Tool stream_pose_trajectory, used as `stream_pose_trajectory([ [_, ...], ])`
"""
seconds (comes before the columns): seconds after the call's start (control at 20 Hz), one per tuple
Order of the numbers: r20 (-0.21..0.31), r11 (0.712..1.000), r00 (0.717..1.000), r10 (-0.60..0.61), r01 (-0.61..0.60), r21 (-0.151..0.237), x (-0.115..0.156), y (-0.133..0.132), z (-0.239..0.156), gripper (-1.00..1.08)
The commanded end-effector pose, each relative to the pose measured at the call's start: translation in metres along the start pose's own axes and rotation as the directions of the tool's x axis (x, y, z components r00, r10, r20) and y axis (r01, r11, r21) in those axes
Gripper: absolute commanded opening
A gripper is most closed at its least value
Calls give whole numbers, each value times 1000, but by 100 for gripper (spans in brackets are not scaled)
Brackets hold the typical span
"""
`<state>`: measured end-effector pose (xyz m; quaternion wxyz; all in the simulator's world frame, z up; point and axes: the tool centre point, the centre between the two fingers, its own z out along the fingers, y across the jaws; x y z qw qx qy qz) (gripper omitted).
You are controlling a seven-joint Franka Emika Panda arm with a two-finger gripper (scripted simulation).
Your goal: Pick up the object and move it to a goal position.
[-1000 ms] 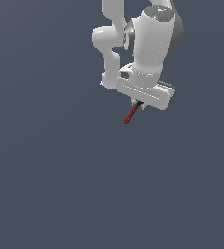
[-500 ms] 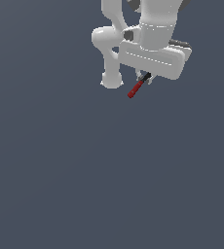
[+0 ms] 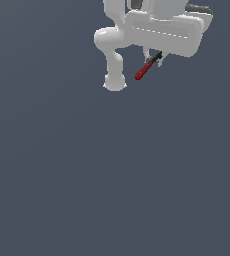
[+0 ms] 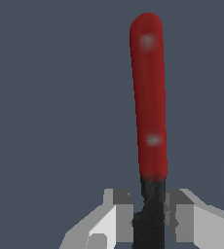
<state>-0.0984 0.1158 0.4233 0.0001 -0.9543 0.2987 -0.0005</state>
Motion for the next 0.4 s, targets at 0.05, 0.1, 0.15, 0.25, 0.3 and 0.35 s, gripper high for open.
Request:
stream_pose_trajectory([
  [0.05, 1, 1000, 1000, 0, 0, -1, -1, 0, -11, -100],
  [0.1, 1, 1000, 1000, 0, 0, -1, -1, 0, -12, -100],
  [0.15, 1, 1000, 1000, 0, 0, -1, -1, 0, -13, -100],
  [0.25, 1, 1000, 1000, 0, 0, -1, -1, -1, -14, -100],
  [0.3, 1, 1000, 1000, 0, 0, -1, -1, -1, -14, -100],
  [0.35, 1, 1000, 1000, 0, 0, -1, -1, -1, -13, -100],
])
